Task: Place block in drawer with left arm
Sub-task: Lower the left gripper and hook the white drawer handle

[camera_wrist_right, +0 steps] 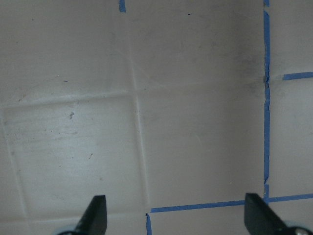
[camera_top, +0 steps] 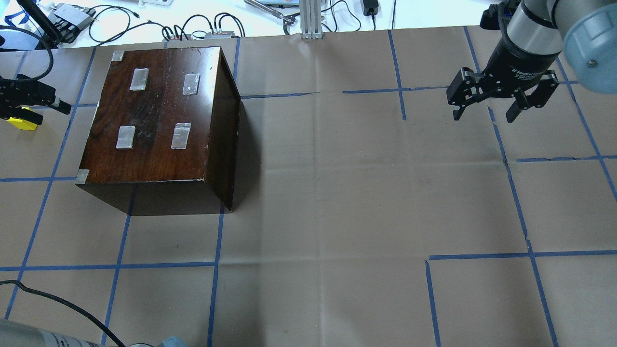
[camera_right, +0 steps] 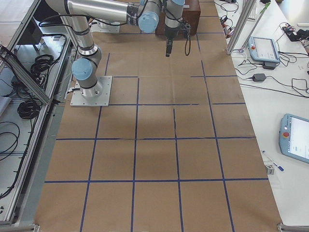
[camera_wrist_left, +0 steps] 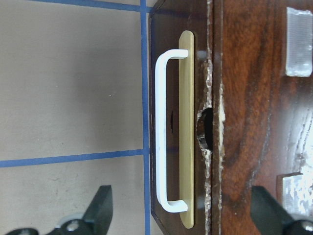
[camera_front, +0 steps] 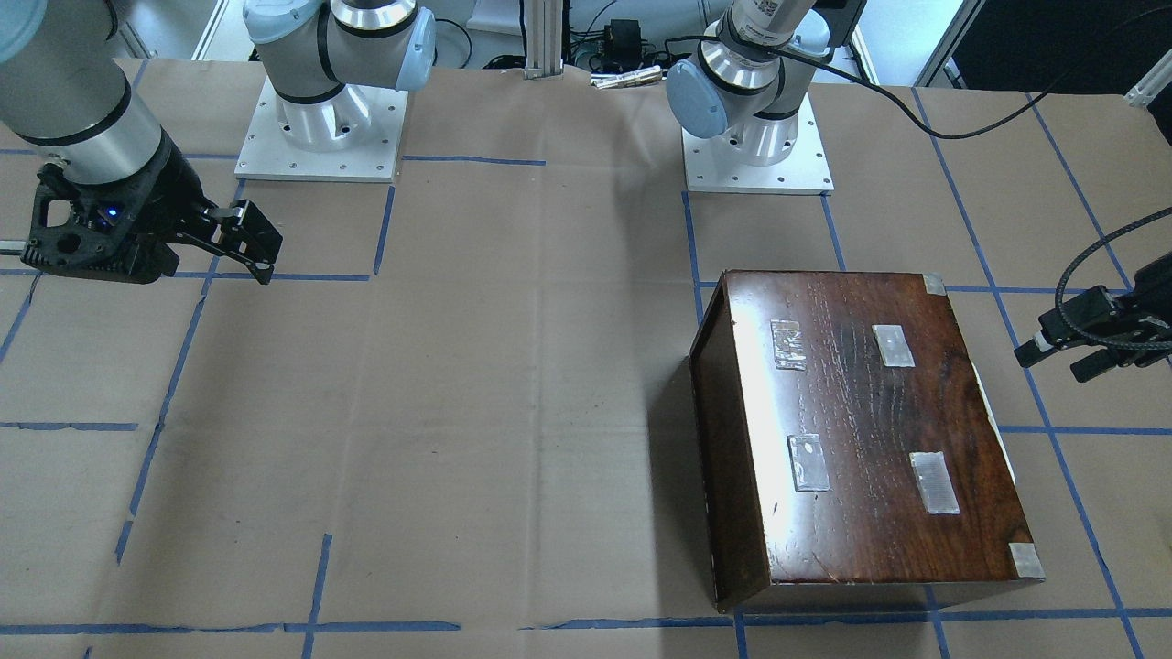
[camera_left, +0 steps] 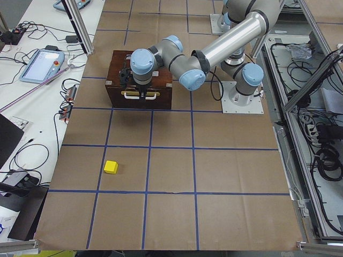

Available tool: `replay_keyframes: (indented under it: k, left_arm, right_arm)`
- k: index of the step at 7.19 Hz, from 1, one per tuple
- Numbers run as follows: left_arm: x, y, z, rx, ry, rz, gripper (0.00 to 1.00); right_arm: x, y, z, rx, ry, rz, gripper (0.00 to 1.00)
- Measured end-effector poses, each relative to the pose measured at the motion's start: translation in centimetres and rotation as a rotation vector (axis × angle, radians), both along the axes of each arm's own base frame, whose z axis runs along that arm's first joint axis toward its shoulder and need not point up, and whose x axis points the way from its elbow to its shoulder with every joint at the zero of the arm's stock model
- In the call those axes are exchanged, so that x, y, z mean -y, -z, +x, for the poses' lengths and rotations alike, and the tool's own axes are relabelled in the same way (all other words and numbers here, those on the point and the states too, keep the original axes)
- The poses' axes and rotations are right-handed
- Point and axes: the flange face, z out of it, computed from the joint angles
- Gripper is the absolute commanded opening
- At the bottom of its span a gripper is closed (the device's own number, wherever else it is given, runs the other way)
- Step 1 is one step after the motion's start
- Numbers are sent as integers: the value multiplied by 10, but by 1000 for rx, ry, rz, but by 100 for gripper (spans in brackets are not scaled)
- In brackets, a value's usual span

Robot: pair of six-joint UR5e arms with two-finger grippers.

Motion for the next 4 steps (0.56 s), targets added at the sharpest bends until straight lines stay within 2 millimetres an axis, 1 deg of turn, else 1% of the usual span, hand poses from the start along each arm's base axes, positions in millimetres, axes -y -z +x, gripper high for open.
replay_keyframes:
  k: [4]
  left_arm:
    - [7,37,4,-38,1,45,99]
  right_arm:
    - [0,0,0,0,0,-1,100]
